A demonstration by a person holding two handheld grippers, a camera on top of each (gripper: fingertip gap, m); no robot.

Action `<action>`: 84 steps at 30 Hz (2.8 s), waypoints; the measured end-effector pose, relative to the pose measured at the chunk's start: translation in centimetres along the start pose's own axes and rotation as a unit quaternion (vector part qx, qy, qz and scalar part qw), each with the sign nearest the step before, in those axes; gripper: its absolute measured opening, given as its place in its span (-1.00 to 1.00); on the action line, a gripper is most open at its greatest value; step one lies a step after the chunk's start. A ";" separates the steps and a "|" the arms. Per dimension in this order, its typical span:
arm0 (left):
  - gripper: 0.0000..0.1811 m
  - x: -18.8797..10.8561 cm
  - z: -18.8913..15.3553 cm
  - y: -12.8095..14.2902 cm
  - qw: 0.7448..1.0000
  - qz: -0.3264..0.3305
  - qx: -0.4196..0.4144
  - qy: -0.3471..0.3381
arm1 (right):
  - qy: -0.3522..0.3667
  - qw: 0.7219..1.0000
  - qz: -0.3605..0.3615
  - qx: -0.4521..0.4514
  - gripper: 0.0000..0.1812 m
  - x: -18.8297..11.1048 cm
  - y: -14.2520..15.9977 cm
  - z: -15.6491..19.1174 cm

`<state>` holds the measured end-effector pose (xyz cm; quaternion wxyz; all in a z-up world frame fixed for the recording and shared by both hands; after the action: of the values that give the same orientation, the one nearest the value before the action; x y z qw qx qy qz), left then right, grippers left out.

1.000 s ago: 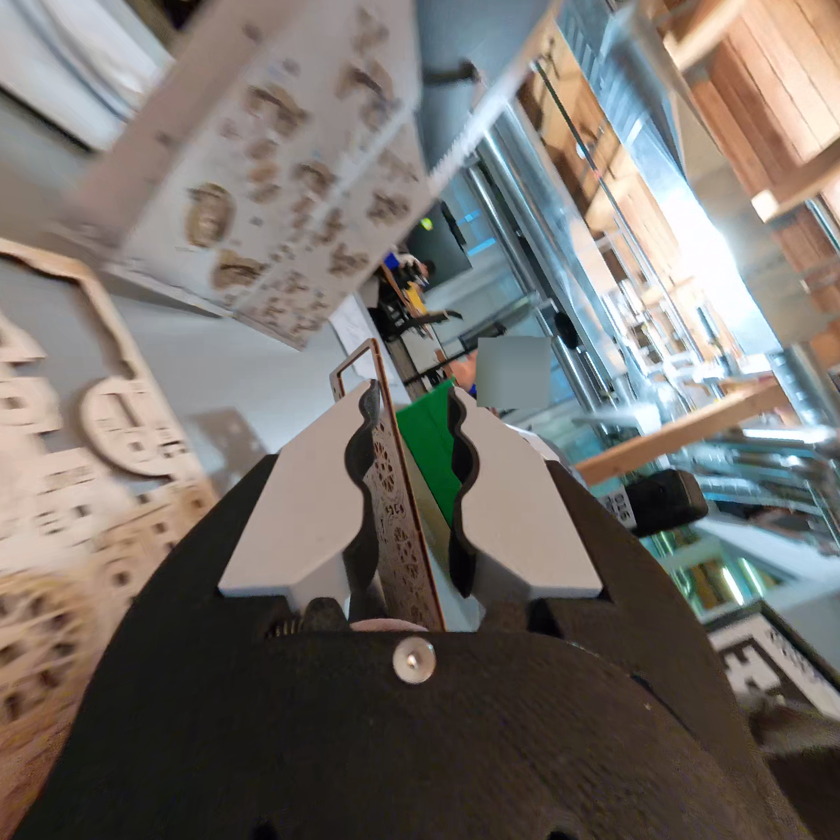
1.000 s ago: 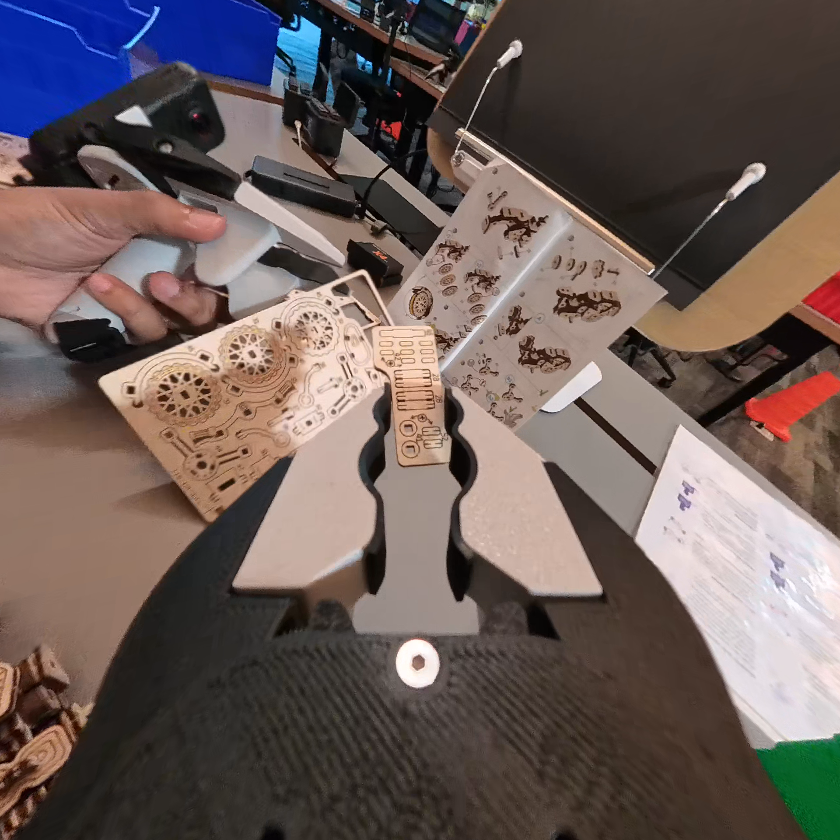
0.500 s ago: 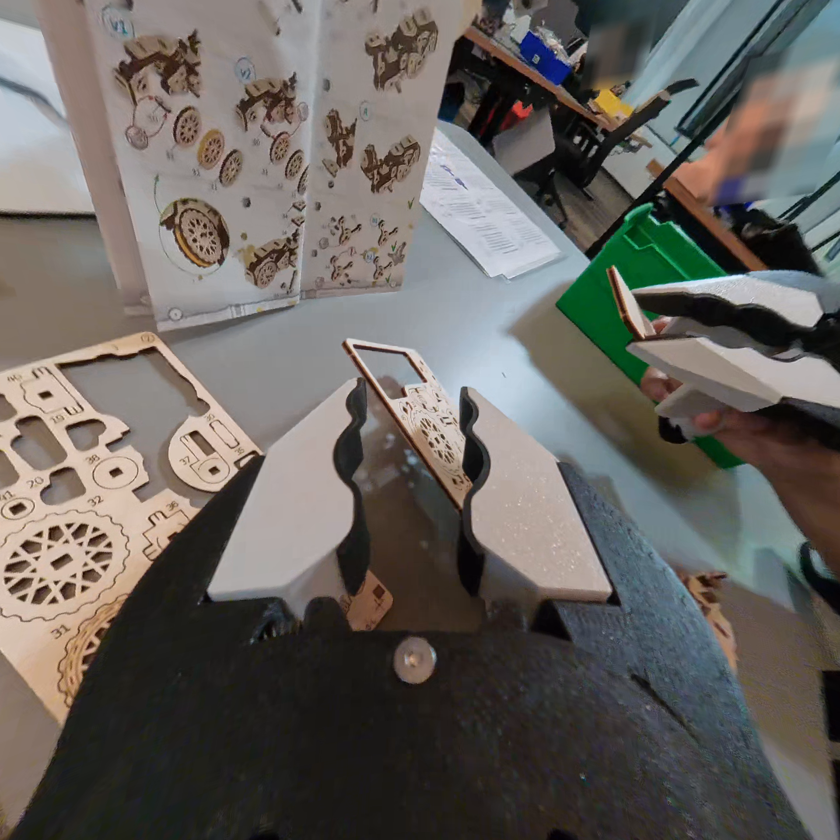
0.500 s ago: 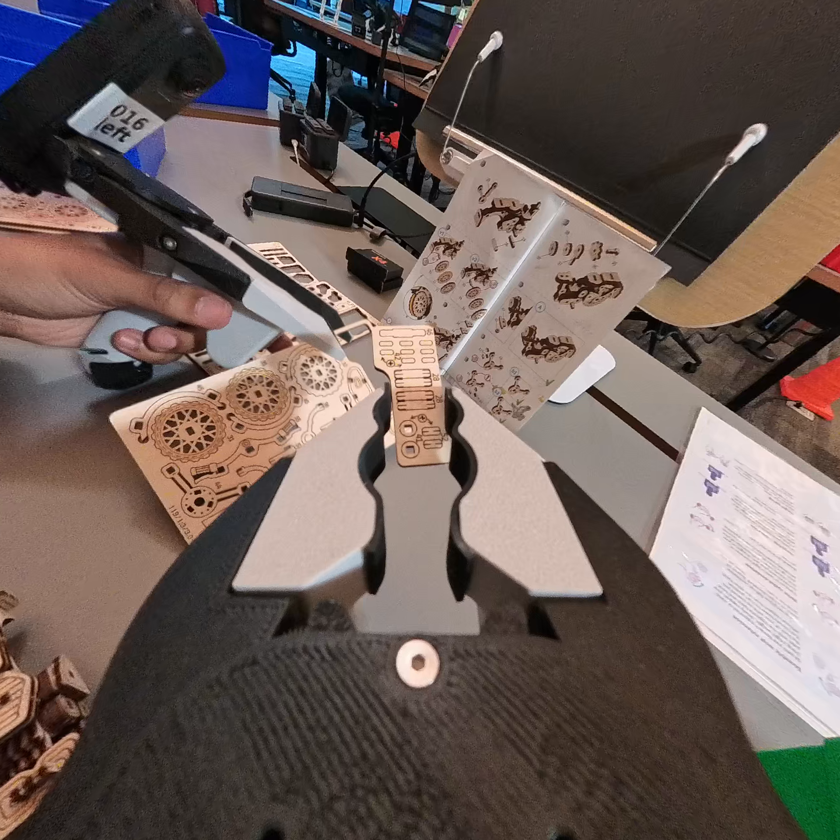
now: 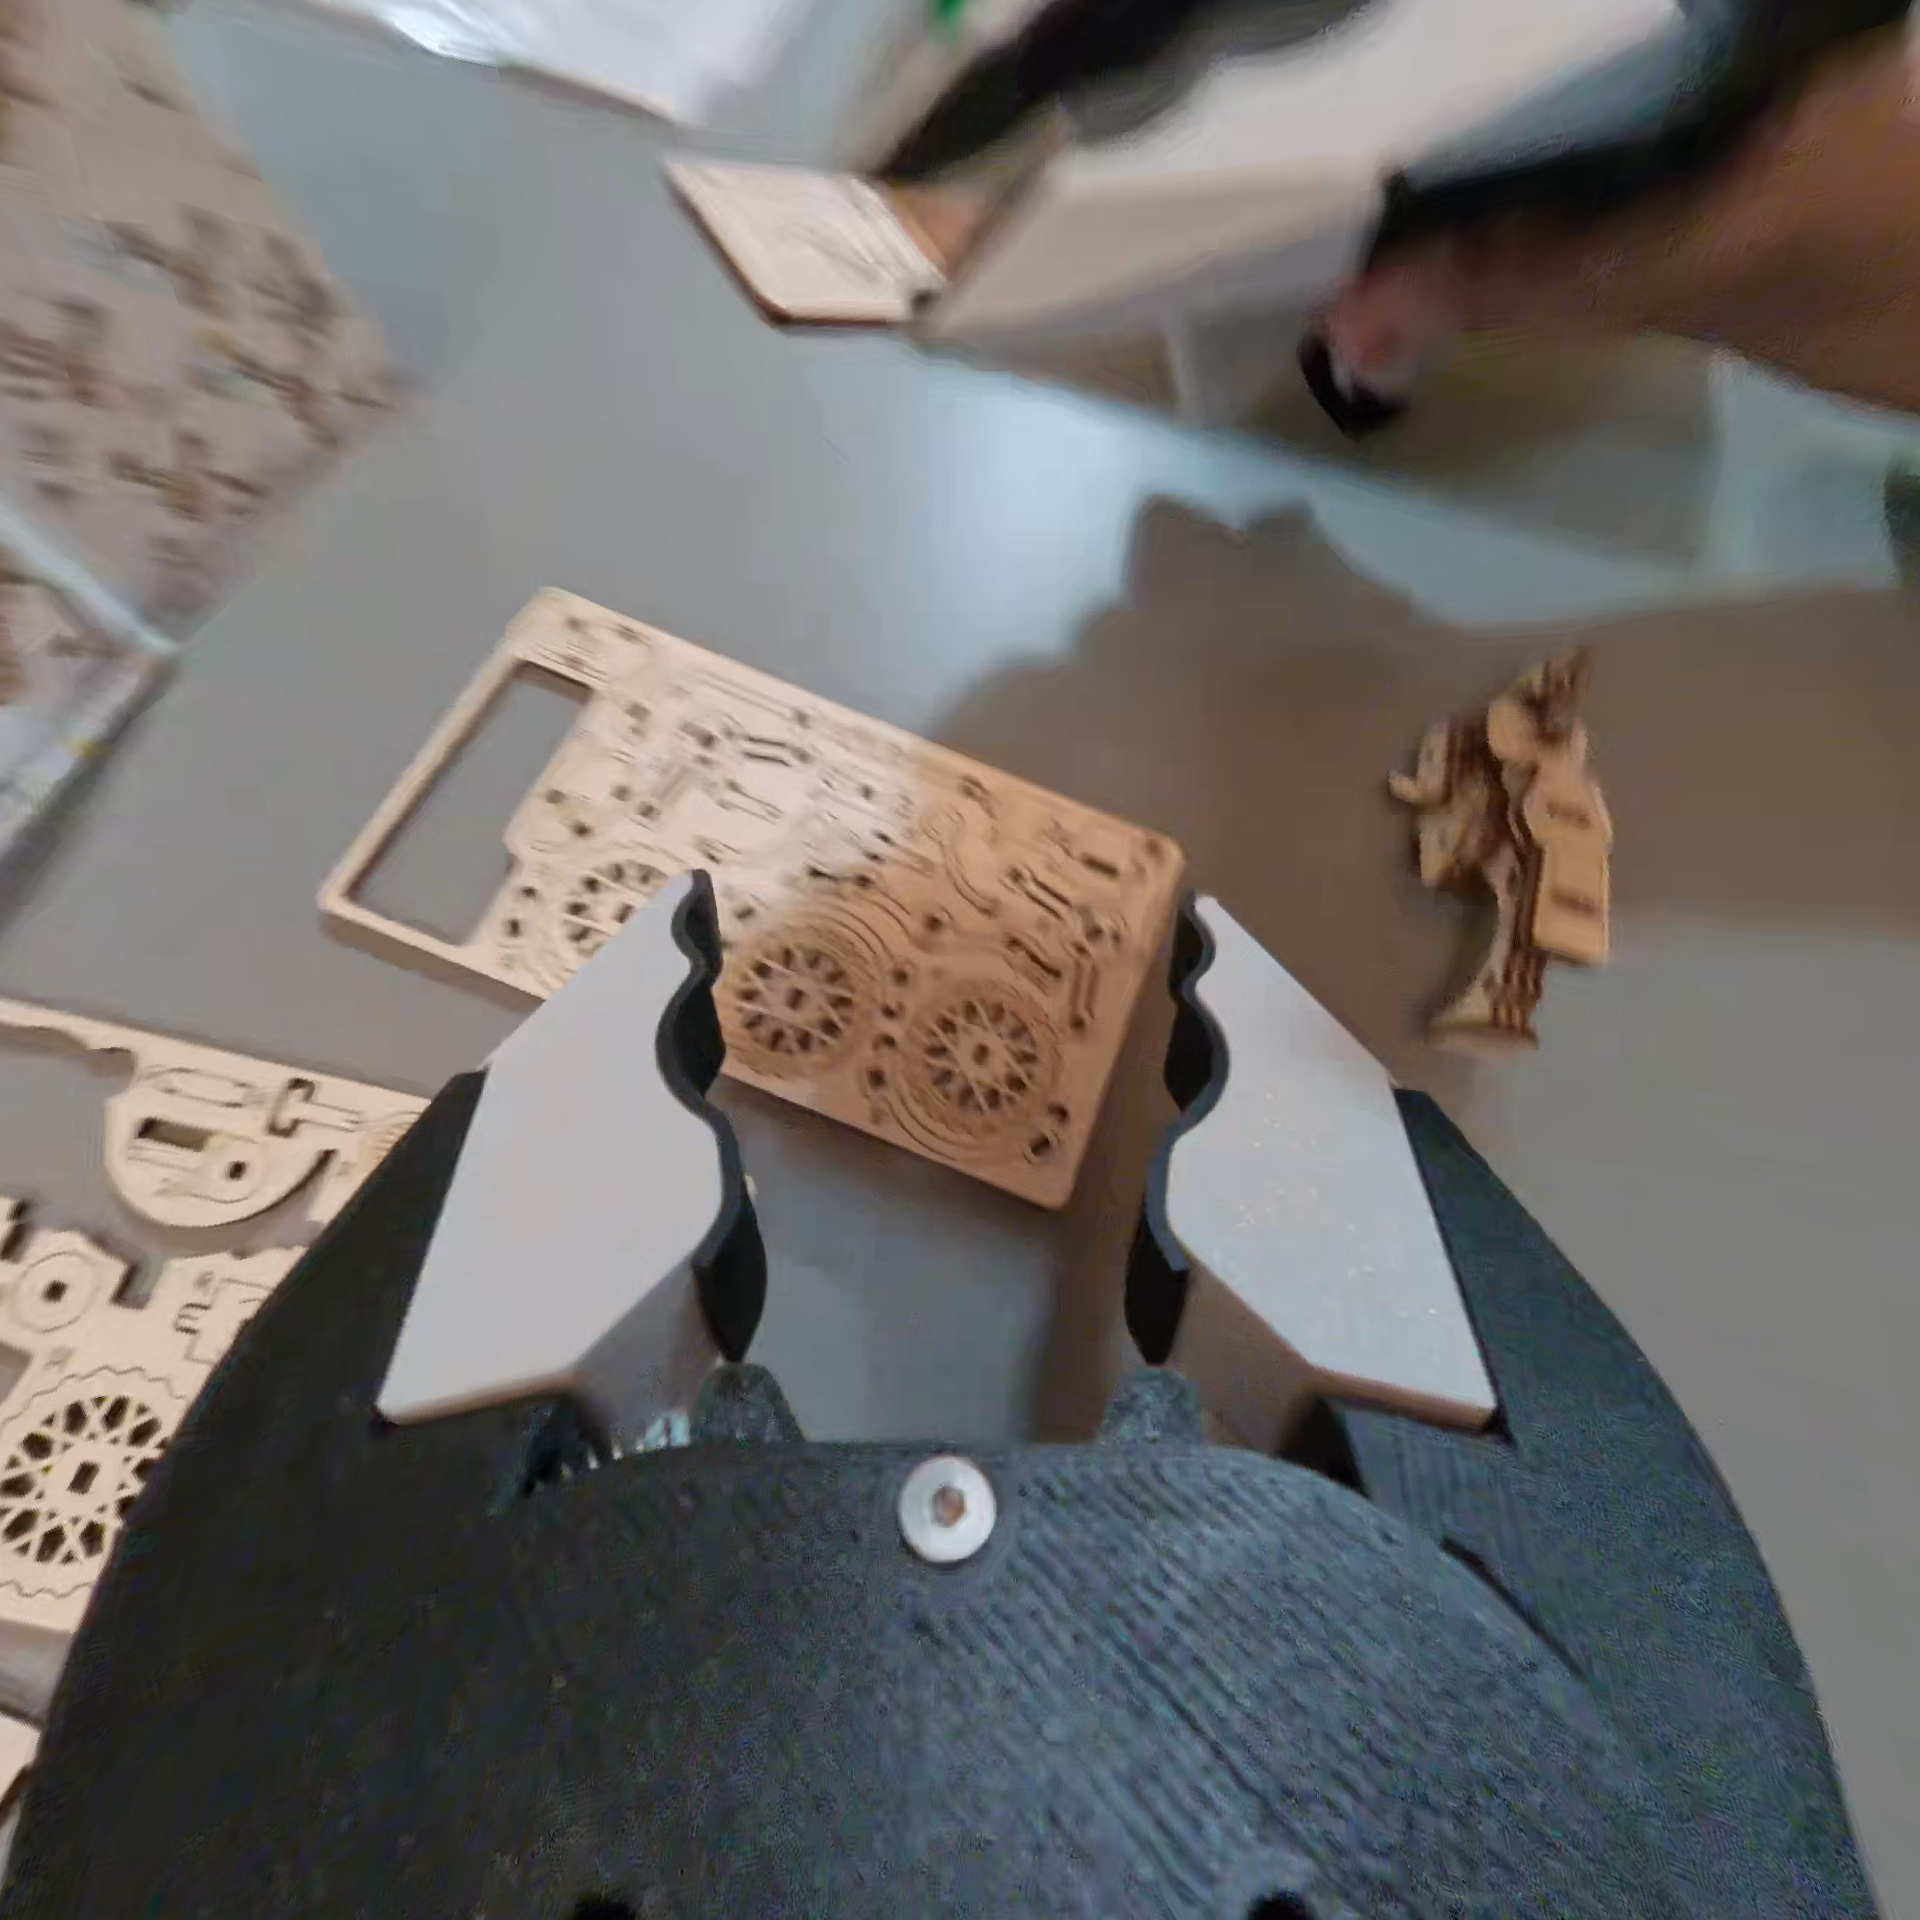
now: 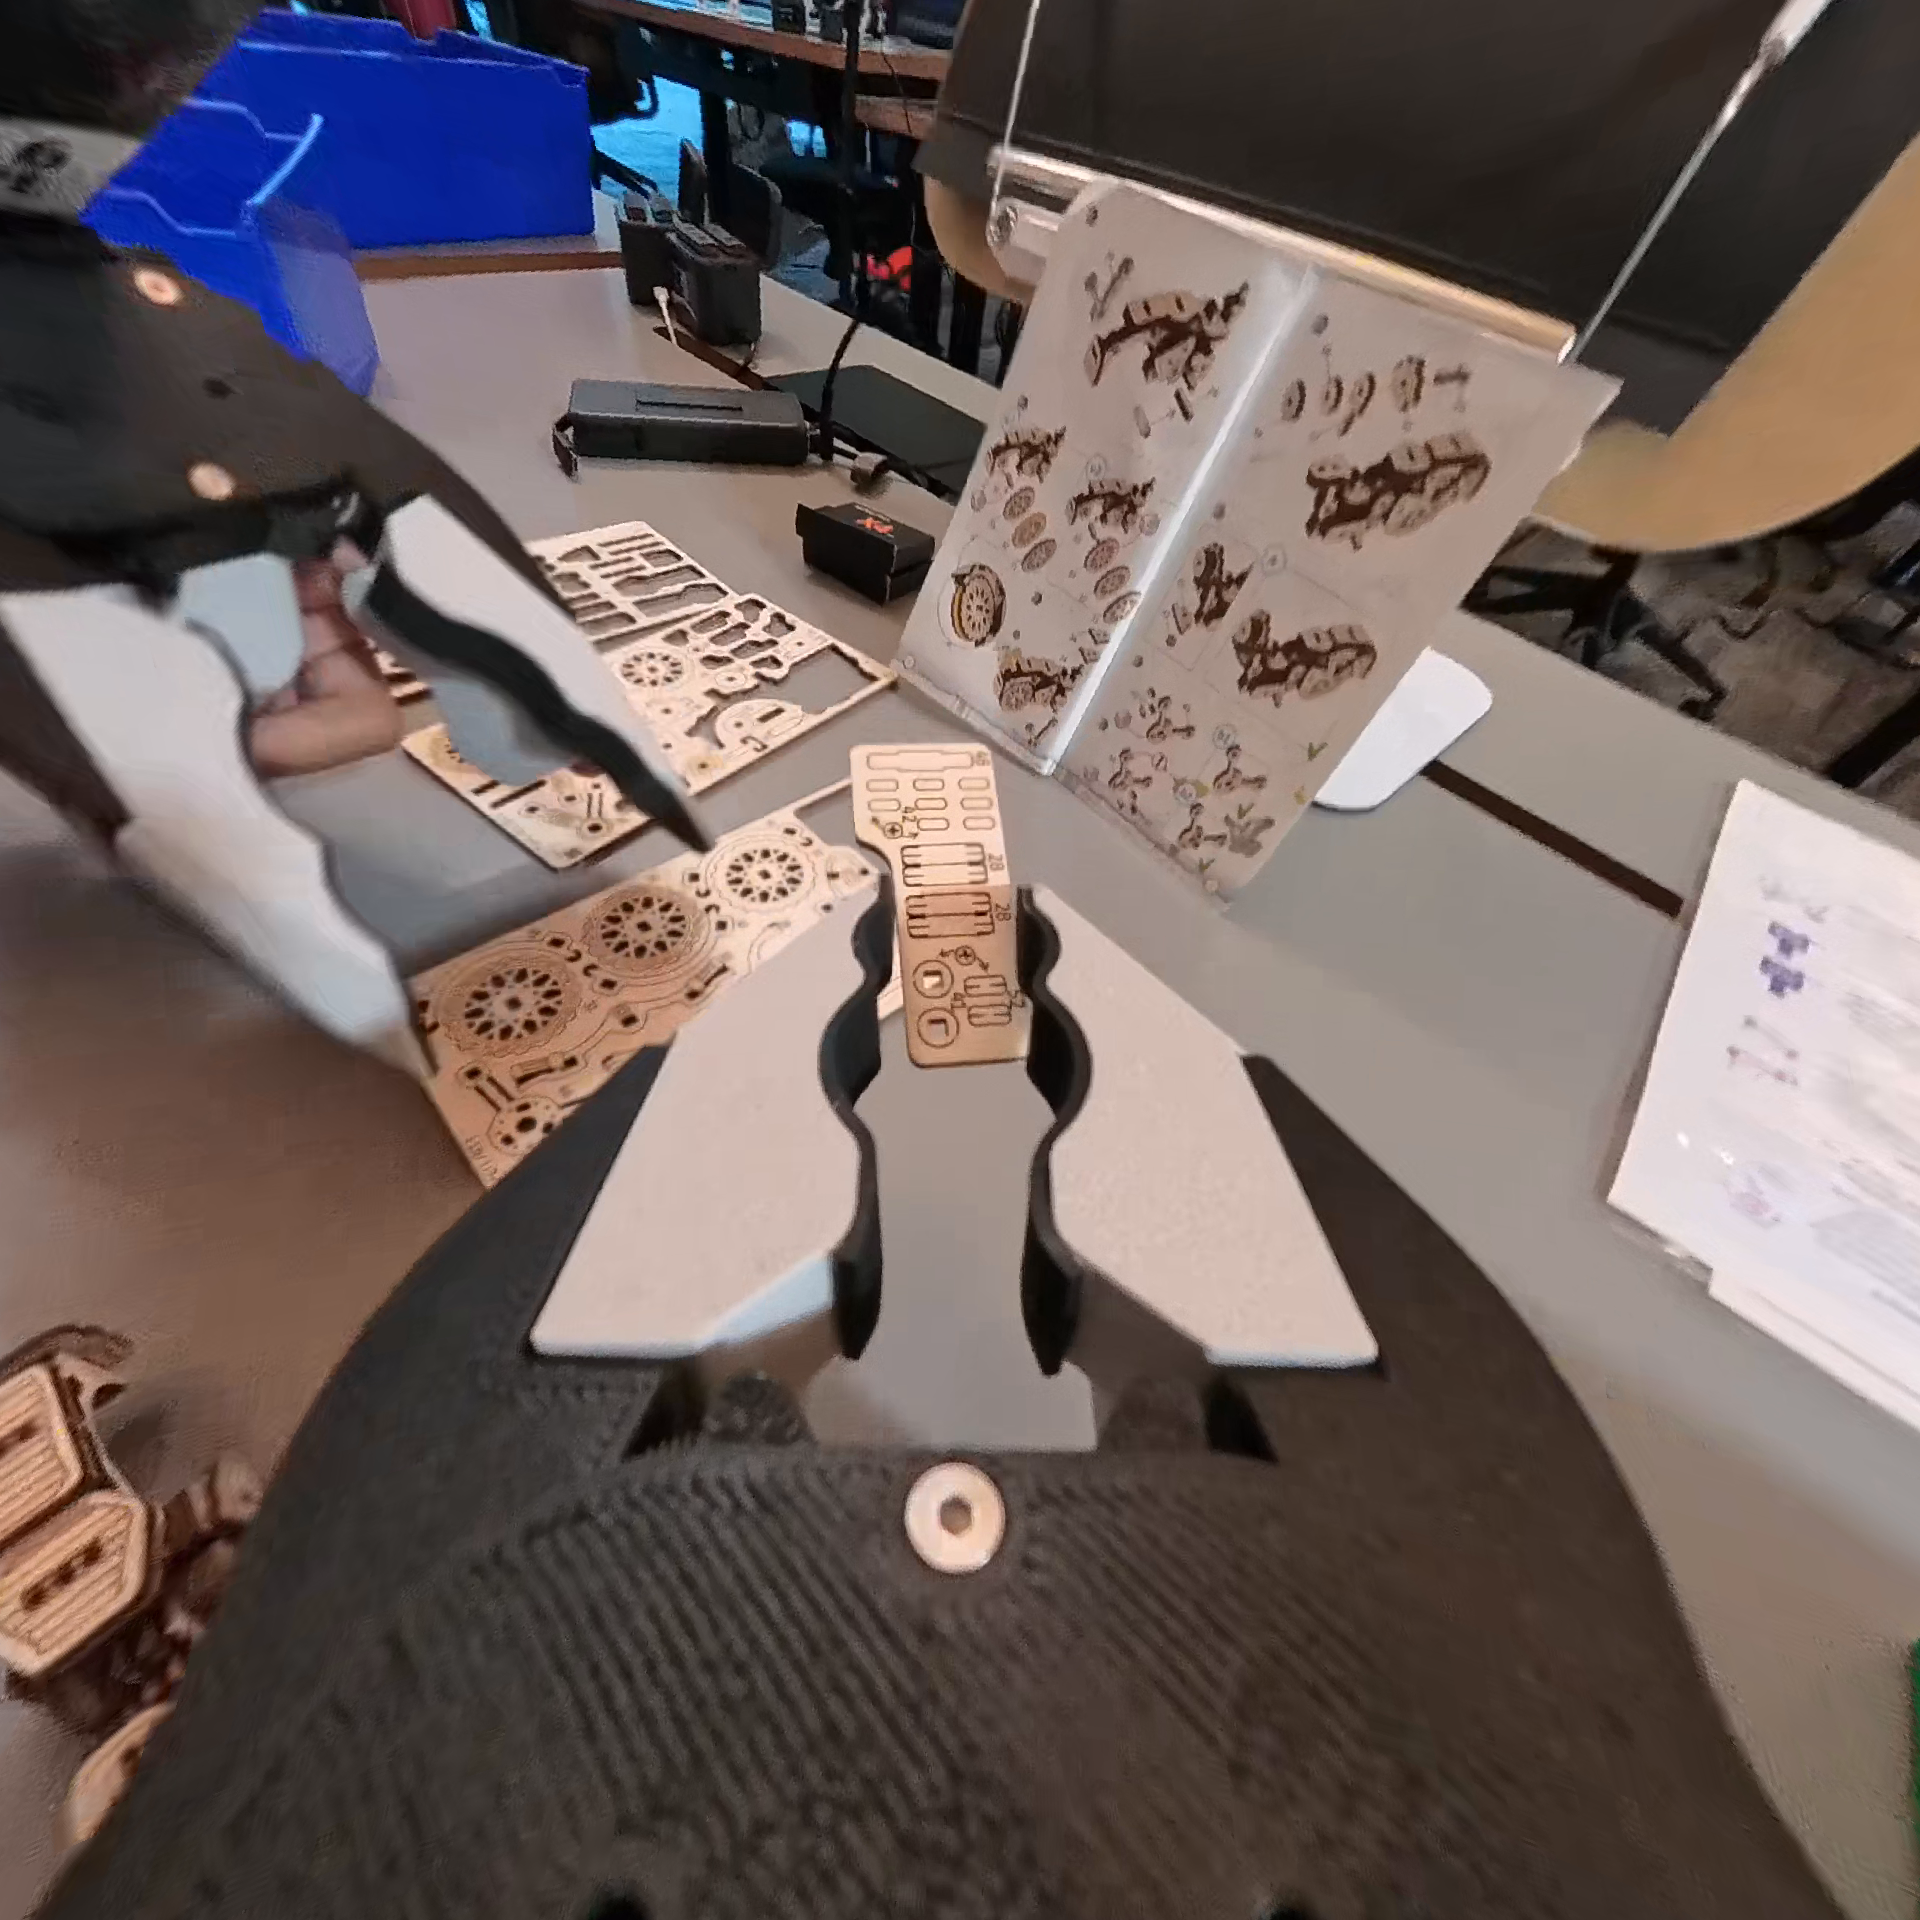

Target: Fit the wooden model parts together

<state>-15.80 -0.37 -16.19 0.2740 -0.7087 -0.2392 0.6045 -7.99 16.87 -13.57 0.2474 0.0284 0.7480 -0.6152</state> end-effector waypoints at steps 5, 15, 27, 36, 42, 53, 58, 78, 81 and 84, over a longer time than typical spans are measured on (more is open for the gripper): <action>-0.12 1.7 -0.3 0.2 0.996 0.025 0.019 -0.082 | -0.027 0.998 0.009 0.049 -0.77 -0.1 1.3 1.0; -0.46 -0.6 -0.1 -0.5 0.914 -0.255 -0.264 0.174 | -0.009 0.987 -0.029 -0.160 -0.77 -0.9 1.5 3.7; -1.00 1.5 -0.8 -0.3 0.893 -0.241 -0.293 0.243 | -0.079 0.966 -0.072 -0.235 -0.77 -0.4 2.0 4.7; -1.00 0.3 0.6 0.1 0.865 -0.320 -0.308 0.234 | -0.144 0.969 -0.132 0.153 -0.45 -1.2 0.7 0.2; -1.00 0.2 0.1 -0.2 0.882 -0.326 -0.269 0.210 | -0.242 0.928 -0.059 0.276 -0.45 0.5 1.6 1.2; -1.00 0.4 -0.5 -0.6 0.895 -0.328 -0.241 0.180 | -0.262 0.919 -0.058 0.290 -0.85 0.7 1.6 1.5; -1.00 0.4 -0.5 -0.6 0.897 -0.327 -0.242 0.171 | -0.262 0.918 -0.051 0.294 -0.85 0.8 1.7 1.5; -1.00 0.5 -0.7 -0.7 0.907 -0.320 -0.235 0.138 | -0.245 0.927 -0.040 0.282 -0.85 0.9 1.7 1.5; -1.00 0.5 -0.8 -0.7 0.909 -0.319 -0.234 0.135 | -0.241 0.929 -0.039 0.278 -0.85 0.8 1.7 1.5; -1.00 0.4 -0.8 -0.7 0.909 -0.320 -0.232 0.134 | -0.237 0.931 -0.040 0.276 -0.85 0.8 1.6 1.5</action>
<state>-14.94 0.39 -15.91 0.3095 -0.7122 -0.5478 0.3113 -7.59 15.63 -15.56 0.3754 -0.0810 0.4689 -0.7954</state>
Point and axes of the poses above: each gripper's, where its closed fingertips meet, x out along the fingers, y out of its underside, z = x × y across the jaws, the point moved 9 cm from there along -x, back along the fingers, and after that the axes turned 7 degrees about z, right-handed, at the moved point
